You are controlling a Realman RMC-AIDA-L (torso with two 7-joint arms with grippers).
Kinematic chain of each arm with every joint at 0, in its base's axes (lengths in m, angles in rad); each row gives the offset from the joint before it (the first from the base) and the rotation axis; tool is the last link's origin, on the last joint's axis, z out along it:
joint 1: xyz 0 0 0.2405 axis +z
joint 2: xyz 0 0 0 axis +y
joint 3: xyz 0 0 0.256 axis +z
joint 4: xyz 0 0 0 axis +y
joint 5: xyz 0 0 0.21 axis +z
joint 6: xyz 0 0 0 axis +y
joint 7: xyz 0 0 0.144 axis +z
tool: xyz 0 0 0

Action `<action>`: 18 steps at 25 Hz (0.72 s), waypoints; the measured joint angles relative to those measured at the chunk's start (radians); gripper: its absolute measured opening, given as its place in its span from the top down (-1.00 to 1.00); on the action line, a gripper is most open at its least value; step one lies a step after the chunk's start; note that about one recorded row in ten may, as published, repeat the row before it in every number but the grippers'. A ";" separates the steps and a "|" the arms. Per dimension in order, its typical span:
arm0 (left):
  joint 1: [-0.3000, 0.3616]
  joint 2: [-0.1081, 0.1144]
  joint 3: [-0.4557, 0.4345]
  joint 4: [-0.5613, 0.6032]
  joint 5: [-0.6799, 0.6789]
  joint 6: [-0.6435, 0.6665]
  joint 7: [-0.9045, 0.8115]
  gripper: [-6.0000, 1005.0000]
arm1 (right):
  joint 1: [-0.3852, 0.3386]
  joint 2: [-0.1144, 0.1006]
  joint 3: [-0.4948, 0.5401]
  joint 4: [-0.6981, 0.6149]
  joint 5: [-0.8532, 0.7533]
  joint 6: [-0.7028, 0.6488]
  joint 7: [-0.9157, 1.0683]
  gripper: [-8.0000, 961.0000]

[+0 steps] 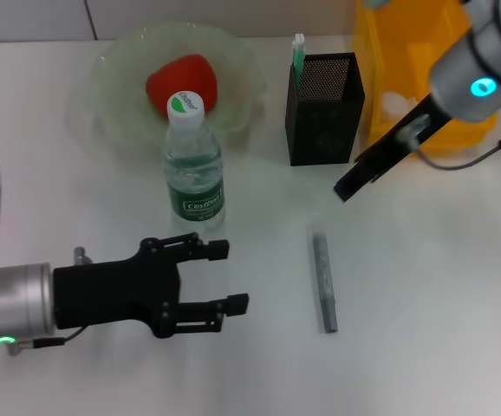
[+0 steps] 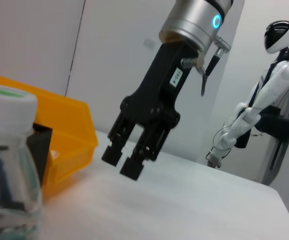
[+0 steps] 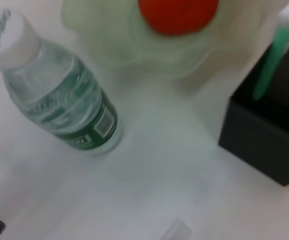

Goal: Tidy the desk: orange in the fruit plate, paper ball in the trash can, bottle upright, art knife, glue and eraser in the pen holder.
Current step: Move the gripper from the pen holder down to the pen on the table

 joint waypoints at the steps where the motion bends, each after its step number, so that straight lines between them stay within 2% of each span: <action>1: 0.002 0.004 0.000 0.001 0.001 0.001 0.000 -0.60 | 0.006 0.001 -0.031 0.019 0.000 0.020 0.020 -0.31; 3: 0.007 0.019 0.000 0.002 0.007 0.004 -0.003 -0.60 | 0.018 0.001 -0.079 0.058 0.000 0.061 0.056 -0.31; 5: 0.007 0.019 0.000 0.002 0.007 0.004 -0.003 -0.60 | 0.029 0.002 -0.113 0.099 0.003 0.095 0.088 -0.31; 6: 0.013 0.039 -0.006 0.002 0.021 0.008 -0.011 -0.60 | 0.037 0.003 -0.143 0.137 0.011 0.132 0.120 -0.31; 7: 0.018 0.046 -0.010 0.002 0.023 0.009 -0.012 -0.60 | 0.037 0.003 -0.143 0.137 0.011 0.132 0.120 -0.31; 11: 0.022 0.050 -0.013 0.003 0.023 0.009 -0.012 -0.60 | 0.042 0.006 -0.210 0.185 0.058 0.194 0.165 -0.31; 18: 0.010 0.054 -0.016 0.018 0.104 0.008 -0.028 -0.60 | 0.054 0.008 -0.223 0.264 0.111 0.240 0.168 -0.30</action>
